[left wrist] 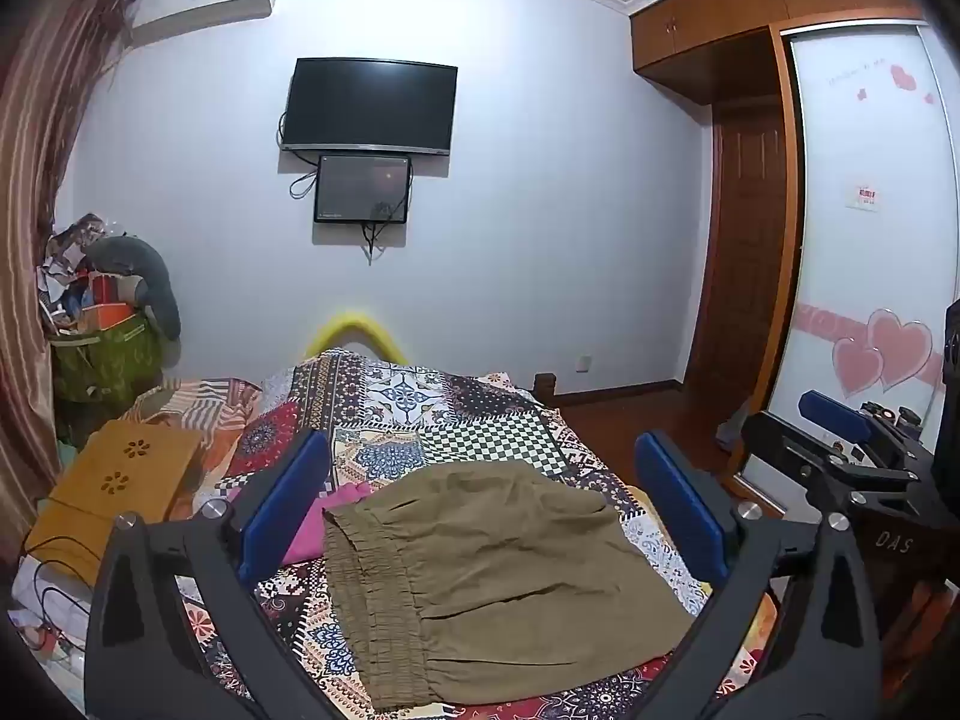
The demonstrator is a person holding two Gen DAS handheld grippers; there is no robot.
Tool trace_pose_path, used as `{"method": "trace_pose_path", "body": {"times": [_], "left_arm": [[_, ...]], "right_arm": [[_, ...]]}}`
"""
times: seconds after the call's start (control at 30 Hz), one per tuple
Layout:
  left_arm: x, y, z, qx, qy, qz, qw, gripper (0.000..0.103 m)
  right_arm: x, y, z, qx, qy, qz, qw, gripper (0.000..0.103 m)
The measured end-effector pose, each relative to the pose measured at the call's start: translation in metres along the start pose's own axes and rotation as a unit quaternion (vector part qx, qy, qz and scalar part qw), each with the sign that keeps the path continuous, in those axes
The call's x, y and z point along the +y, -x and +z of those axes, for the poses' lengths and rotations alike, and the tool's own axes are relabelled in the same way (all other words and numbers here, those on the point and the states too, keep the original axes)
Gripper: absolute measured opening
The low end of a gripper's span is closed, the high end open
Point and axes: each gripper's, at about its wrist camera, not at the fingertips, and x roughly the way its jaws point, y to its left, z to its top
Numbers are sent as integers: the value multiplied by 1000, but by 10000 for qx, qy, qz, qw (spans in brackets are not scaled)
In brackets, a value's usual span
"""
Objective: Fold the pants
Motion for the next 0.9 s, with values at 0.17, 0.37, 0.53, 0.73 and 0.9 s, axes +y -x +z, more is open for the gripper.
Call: {"method": "trace_pose_path", "body": {"times": [0.17, 0.37, 0.53, 0.73, 0.9], "left_arm": [[3, 1, 1, 40, -1, -5, 10000, 103], [0, -2, 5, 6, -66, 21, 10000, 103], [-1, 1, 6, -22, -88, 17, 10000, 103], [-4, 0, 7, -45, -146, 28, 9999, 103], [-6, 2, 6, -72, -162, 21, 9998, 103]], "right_arm": [[1, 0, 0, 23, 5, -2, 10000, 103], [1, 1, 0, 27, 11, -7, 10000, 103], [1, 1, 0, 41, 16, -9, 10000, 103], [1, 0, -1, 59, 9, -16, 10000, 103], [0, -2, -6, 76, 6, -23, 10000, 103]]}}
